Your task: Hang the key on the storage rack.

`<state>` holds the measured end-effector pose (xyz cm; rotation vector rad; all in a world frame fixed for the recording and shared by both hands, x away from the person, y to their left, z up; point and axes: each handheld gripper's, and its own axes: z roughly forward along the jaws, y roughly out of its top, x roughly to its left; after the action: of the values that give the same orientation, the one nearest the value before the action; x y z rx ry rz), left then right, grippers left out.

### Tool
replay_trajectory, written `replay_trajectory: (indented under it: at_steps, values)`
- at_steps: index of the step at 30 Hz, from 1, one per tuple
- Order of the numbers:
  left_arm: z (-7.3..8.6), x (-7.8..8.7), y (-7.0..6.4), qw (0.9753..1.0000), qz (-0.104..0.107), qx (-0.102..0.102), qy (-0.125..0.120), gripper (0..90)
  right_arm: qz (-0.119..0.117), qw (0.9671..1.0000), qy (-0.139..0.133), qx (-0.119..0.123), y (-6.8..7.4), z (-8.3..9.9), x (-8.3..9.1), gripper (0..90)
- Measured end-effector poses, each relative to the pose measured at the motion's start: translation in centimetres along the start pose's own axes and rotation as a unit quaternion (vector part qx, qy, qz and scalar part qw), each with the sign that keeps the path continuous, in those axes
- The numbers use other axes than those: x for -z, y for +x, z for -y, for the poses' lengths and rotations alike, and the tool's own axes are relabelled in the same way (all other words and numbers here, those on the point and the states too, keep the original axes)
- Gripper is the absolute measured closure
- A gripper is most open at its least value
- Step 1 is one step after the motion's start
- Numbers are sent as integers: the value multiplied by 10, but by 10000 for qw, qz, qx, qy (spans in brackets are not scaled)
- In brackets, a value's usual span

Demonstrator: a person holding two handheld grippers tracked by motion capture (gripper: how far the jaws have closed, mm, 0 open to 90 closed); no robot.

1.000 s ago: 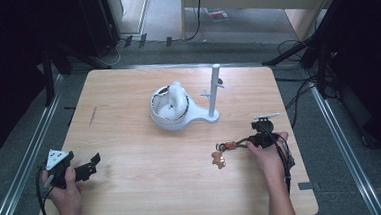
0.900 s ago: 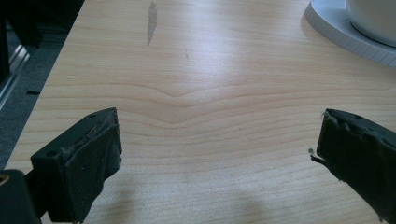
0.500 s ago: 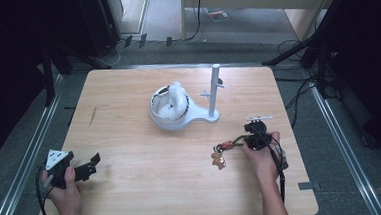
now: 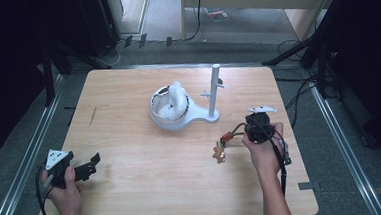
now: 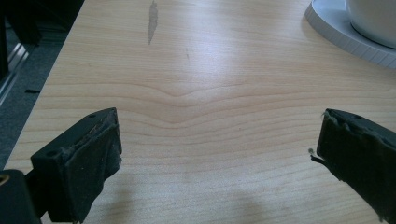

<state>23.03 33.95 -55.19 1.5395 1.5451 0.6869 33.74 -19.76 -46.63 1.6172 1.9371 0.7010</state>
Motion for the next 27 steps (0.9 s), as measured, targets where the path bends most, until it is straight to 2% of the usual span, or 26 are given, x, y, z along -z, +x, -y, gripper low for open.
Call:
replay_trajectory:
  at_steps: [11, 17, 23, 27]
  values:
    - [0, 0, 0, 10000, -5, 0, 9, 5, 7, 9971, -729, 236, 11, -11, 24, 883]
    - [0, 0, 0, 10000, -7, 0, 8, 6, 23, 9934, -1100, 312, 14, -16, 36, 883]
    - [0, 0, 0, 10000, -6, 24, -2, 6, 2, 9877, -1515, 396, 19, -24, 48, 883]
    - [0, 0, 0, 10000, -3, 4, 10, 6, 9, 9847, -1685, 454, 23, -30, 53, 883]
